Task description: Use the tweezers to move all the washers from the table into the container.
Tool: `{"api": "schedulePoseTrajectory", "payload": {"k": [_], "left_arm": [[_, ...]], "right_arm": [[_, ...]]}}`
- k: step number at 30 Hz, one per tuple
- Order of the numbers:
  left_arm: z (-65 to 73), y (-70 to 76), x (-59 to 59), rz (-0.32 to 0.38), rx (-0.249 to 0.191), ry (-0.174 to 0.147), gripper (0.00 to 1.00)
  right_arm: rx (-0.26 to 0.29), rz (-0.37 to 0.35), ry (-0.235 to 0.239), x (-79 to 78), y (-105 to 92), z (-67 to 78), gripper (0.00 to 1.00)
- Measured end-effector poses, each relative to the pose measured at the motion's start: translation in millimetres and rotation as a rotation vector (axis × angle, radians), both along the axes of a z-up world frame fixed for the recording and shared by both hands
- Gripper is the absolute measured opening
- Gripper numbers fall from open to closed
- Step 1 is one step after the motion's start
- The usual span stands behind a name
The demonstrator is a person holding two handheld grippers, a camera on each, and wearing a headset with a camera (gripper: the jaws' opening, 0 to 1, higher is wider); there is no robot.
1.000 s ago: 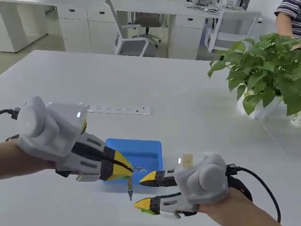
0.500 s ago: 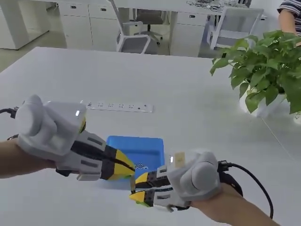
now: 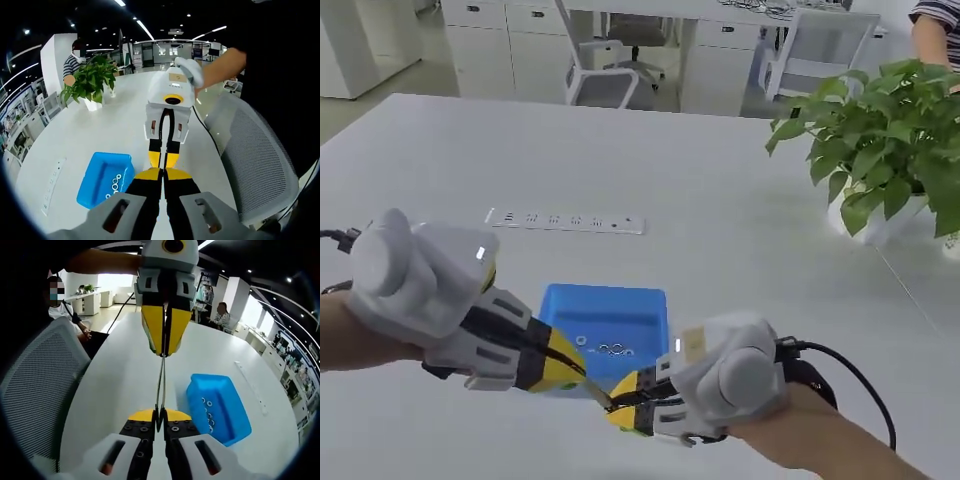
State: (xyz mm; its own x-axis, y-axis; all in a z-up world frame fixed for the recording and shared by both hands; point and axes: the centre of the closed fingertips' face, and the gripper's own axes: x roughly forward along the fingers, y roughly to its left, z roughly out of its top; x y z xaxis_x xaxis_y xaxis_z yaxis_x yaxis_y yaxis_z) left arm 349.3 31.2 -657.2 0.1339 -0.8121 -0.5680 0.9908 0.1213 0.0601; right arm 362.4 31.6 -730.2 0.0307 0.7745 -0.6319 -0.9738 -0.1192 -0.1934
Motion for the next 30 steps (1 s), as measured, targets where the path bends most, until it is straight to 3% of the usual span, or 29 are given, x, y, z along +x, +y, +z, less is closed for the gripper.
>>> {"api": "schedulePoseTrajectory", "payload": {"k": [9, 14, 21, 30], "left_arm": [[-27.2, 11.1, 4.5, -0.005, 0.11, -0.012, 0.05], [-54.0, 22.2, 5.9, -0.014, 0.214, -0.021, 0.05], [-76.1, 30.3, 9.5, 0.005, 0.243, 0.003, 0.05], [-104.9, 38.8, 16.4, 0.023, 0.294, 0.008, 0.05]], "right_arm": [[-0.058, 0.001, -0.012, 6.4, -8.0, -11.3, 0.06], [-0.082, 0.012, -0.012, 7.2, -7.9, -19.4, 0.06], [-0.117, 0.022, -0.005, 7.6, -5.8, -33.1, 0.07], [-0.163, 0.034, 0.004, 10.9, -3.3, -48.8, 0.07]]}}
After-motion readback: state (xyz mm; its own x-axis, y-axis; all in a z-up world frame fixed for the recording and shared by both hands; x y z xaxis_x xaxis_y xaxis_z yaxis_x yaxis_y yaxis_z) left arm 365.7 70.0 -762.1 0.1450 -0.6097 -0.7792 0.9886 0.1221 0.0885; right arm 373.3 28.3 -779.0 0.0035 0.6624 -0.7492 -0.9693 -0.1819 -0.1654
